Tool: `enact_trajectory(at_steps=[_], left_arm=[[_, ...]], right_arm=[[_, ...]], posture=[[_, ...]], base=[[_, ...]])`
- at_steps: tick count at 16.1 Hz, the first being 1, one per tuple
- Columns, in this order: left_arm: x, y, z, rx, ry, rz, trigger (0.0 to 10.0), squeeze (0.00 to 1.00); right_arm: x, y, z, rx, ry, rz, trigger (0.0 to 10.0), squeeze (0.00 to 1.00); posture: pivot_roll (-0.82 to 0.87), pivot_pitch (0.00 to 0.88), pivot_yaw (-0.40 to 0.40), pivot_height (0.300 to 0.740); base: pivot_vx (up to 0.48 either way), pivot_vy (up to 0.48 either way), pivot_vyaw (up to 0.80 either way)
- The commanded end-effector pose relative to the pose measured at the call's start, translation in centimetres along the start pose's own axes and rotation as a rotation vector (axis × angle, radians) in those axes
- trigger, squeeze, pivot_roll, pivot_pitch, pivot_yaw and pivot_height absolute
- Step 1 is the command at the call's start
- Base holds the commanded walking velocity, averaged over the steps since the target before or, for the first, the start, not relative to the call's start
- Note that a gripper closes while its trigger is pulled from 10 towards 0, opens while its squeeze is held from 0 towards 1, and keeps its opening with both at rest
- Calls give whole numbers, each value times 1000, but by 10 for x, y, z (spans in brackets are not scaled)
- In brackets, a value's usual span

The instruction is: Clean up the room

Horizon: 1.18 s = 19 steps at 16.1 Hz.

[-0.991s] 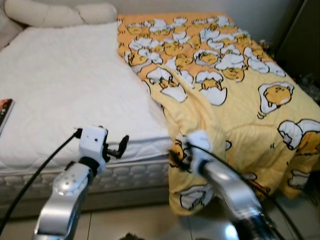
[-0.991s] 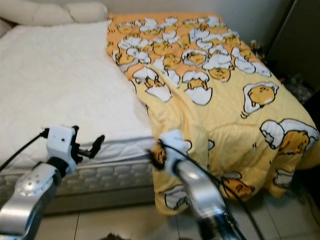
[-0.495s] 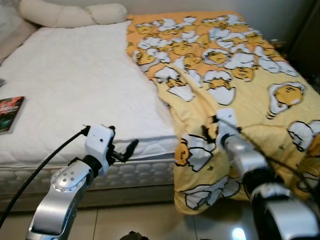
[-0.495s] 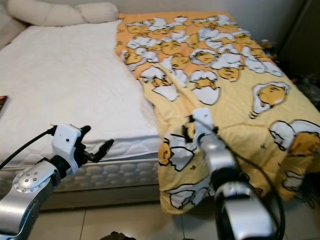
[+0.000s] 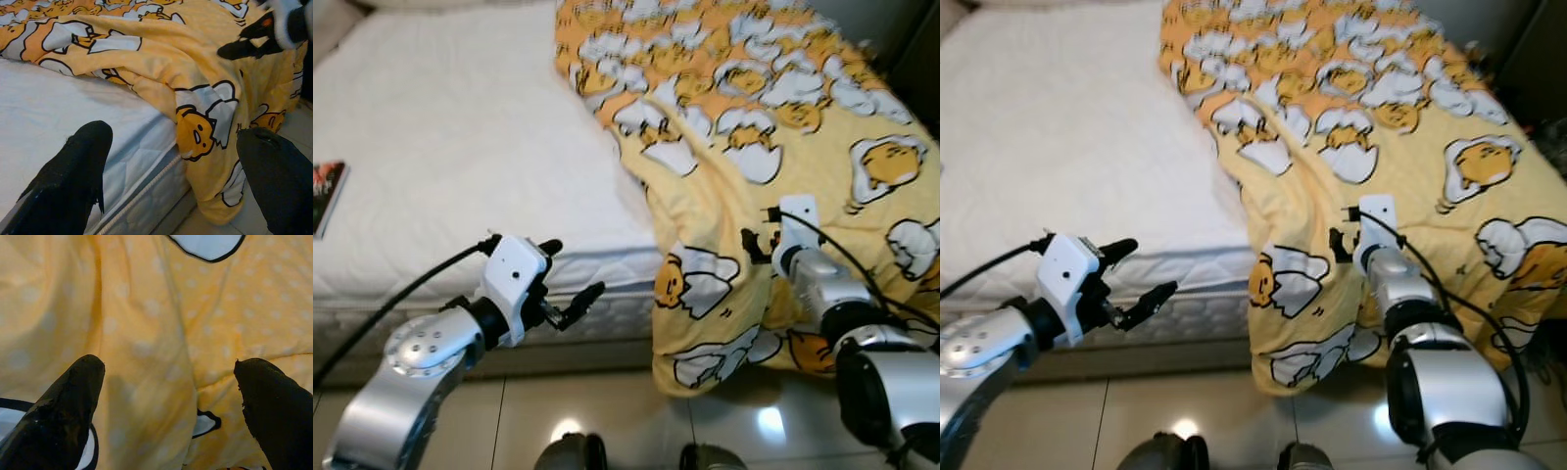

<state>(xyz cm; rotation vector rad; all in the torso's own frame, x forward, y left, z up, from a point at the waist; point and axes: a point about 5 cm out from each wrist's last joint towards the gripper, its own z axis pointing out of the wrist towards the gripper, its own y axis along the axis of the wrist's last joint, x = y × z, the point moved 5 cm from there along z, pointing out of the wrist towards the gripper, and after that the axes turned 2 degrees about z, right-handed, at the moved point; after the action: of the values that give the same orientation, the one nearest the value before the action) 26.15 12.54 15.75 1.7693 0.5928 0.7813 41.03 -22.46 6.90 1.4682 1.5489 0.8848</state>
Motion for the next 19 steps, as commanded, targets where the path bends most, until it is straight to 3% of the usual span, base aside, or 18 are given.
enact_trajectory(at_steps=[1, 2, 3, 4, 7, 13, 19], left_arm=[[-3, 3, -9, 17, -7, 5, 10000, 0], [-8, 6, -20, 37, -9, 9, 10000, 0], [-9, 6, -22, 41, -9, 9, 10000, 0], [-11, 5, -28, 57, -5, 7, 10000, 0], [-15, 5, -40, 95, -1, -2, 10000, 0], [-17, 7, -37, 92, 7, -23, 10000, 0], [-16, 8, -30, 81, 13, -49, 10000, 0]], right_arm=[[-6, -1, -1, 11, -8, -3, 10000, 0], [-9, 2, -1, 9, -16, -7, 10000, 0], [-10, 2, -1, 8, -17, -11, 10000, 0], [-11, 3, -1, 5, -20, -6, 3804, 0], [-10, 2, -1, 8, -17, 74, 0, 0], [-22, 7, -2, -16, -37, 147, 0, 0], [-24, 10, -3, -23, -19, 134, 0, 0]], posture=[[193, 248, 32, 740], [229, 272, 31, 740], [229, 272, 31, 740], [262, 291, 32, 740], [281, 306, 36, 740], [255, 278, 24, 740], [233, 261, 24, 740]], base=[[0, 0, 0], [0, 0, 0], [0, 0, 0], [0, 0, 0], [0, 0, 0], [0, 0, 0], [0, 0, 0]])
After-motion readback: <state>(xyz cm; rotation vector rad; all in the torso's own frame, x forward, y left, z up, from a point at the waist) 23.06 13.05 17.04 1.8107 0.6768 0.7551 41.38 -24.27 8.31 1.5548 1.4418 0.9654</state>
